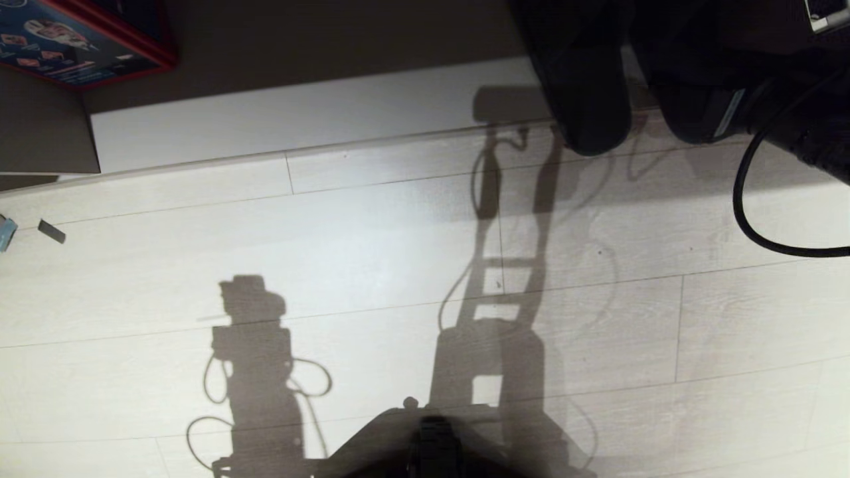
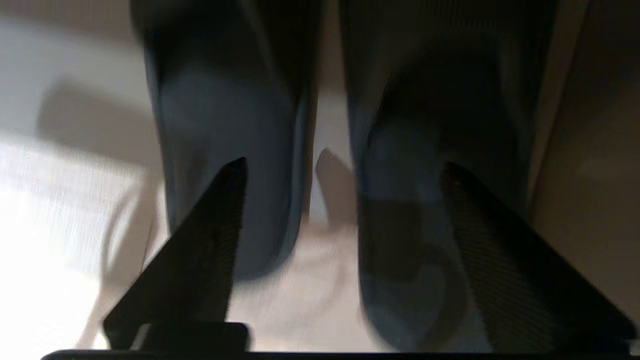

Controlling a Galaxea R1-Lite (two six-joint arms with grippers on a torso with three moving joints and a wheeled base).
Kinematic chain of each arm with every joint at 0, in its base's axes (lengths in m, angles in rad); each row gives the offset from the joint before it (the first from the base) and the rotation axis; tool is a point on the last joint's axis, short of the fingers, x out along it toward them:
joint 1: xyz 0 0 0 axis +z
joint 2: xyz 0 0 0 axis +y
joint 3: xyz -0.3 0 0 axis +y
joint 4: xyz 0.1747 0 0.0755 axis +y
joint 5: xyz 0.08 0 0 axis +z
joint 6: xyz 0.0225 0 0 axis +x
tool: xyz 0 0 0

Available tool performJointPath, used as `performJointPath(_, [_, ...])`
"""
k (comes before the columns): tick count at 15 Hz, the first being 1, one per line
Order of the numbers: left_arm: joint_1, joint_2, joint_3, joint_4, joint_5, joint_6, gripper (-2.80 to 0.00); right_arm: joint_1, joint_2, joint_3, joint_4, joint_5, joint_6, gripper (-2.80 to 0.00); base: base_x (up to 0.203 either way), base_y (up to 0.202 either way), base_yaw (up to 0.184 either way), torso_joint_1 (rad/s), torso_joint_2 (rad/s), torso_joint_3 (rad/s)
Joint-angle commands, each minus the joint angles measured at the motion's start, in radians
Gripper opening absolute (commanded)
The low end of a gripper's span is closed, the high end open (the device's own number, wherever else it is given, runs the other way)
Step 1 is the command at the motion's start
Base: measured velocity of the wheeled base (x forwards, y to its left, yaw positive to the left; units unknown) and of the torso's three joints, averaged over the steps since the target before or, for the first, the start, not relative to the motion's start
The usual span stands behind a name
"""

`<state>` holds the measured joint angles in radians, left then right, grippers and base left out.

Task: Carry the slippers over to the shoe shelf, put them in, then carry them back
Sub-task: Pick up the slippers in the shoe cabinet

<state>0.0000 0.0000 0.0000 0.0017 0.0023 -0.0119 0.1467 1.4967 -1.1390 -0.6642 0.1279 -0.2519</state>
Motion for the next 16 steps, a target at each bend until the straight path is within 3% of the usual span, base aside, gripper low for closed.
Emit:
performJointPath(1, [0.000, 0.000, 0.000, 0.000, 0.000, 0.000, -2.80, 0.012, 0.052, -0.038, -0.038, 0.003, -0.002, 0.00, 0.000, 0.000, 0.000, 0.000, 0.00, 0.000])
performJointPath(8, [0.000, 0.000, 0.000, 0.000, -0.001, 0.000, -2.80, 0.058, 0.171, -0.190, -0.070, -0.005, -0.016, 0.00, 0.000, 0.000, 0.000, 0.000, 0.00, 0.000])
performJointPath(16, [0.000, 0.000, 0.000, 0.000, 0.001, 0.000, -2.80, 0.072, 0.317, -0.375, -0.173, -0.067, -0.017, 0.00, 0.000, 0.000, 0.000, 0.000, 0.00, 0.000])
